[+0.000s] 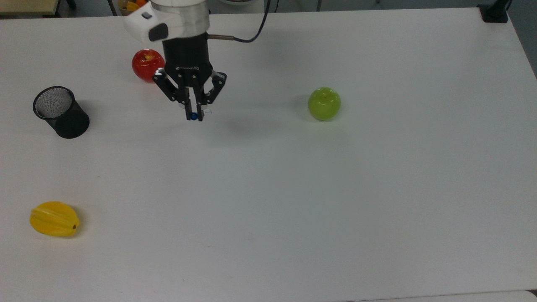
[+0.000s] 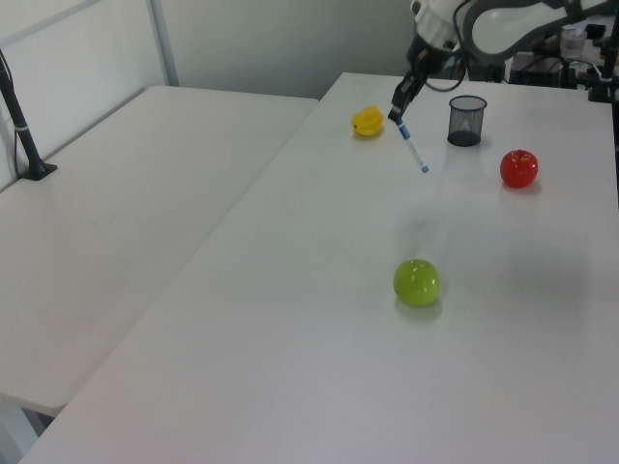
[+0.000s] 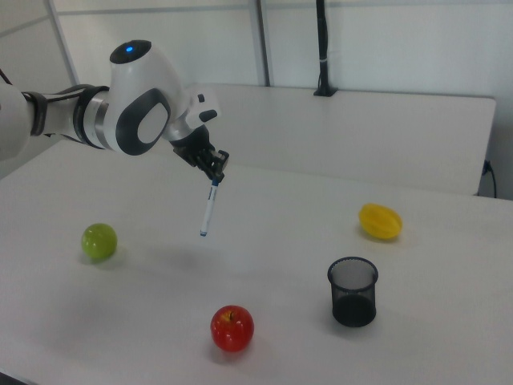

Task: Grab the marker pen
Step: 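Lower the marker and lay it flat on the table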

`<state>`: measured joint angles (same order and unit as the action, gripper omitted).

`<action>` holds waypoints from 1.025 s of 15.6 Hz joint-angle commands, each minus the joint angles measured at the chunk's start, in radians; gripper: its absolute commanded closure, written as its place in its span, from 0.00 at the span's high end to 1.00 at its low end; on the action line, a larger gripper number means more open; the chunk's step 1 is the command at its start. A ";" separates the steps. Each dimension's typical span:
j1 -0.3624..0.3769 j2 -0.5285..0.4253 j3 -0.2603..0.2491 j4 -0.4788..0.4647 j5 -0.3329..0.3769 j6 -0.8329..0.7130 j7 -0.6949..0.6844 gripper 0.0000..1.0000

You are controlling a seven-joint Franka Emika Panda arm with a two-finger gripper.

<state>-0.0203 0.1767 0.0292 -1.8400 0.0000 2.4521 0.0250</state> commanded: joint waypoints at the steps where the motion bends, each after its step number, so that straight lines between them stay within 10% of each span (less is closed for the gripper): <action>1: 0.014 0.035 0.040 -0.002 0.060 -0.025 0.007 0.00; 10: 0.069 0.159 0.041 0.004 0.072 -0.002 -0.007 0.07; 12: 0.071 0.164 0.041 0.004 0.071 0.021 -0.008 0.26; 16: 0.071 0.156 0.041 0.005 0.075 0.022 0.000 1.00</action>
<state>0.0416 0.3380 0.0757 -1.8362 0.0589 2.4543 0.0258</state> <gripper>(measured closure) 0.559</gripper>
